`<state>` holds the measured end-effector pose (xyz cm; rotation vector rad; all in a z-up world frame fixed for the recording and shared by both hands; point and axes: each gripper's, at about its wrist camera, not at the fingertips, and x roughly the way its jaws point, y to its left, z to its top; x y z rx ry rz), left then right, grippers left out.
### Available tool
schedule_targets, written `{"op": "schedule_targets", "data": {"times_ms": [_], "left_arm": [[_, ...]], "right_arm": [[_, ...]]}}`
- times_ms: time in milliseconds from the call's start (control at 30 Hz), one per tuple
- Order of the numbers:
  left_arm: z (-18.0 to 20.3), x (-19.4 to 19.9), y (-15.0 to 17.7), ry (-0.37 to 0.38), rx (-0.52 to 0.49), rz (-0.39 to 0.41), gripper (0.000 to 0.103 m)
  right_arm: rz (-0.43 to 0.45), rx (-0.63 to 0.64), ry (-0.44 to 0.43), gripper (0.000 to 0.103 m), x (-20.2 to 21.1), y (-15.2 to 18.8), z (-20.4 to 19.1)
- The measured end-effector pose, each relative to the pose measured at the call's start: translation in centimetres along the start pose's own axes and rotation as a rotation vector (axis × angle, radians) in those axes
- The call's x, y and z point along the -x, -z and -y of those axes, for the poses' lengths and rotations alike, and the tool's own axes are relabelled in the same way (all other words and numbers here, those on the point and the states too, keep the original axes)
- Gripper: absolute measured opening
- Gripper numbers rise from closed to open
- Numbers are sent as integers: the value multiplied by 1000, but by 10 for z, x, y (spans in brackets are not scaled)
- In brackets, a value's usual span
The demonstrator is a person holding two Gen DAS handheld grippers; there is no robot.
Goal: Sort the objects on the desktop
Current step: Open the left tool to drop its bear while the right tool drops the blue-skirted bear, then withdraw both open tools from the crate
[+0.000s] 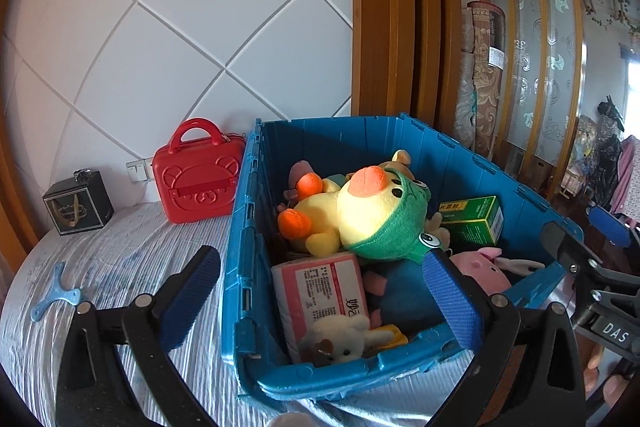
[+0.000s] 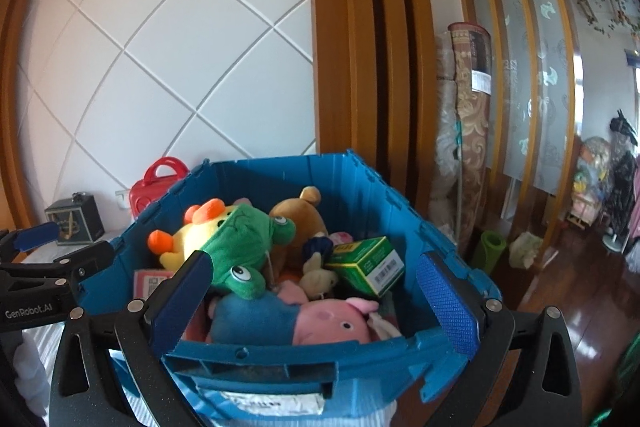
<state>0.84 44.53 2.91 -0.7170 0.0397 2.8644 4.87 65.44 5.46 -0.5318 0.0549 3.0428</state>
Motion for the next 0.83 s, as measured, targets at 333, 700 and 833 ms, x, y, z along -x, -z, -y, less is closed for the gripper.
{"op": "schedule_targets", "data": {"times_ms": [333,700,833], "left_arm": [[-15,36,14,7,-35,-12,103],[-19,61,17,63,-47,28,103],[-18,66,18,75,-59,45,103]], "right_arm": [[-95,-7,53,103,30,10,-31],[-60,-3,107,103,67,14,-43],[-47,-7,122,103,74,13,-44]]}}
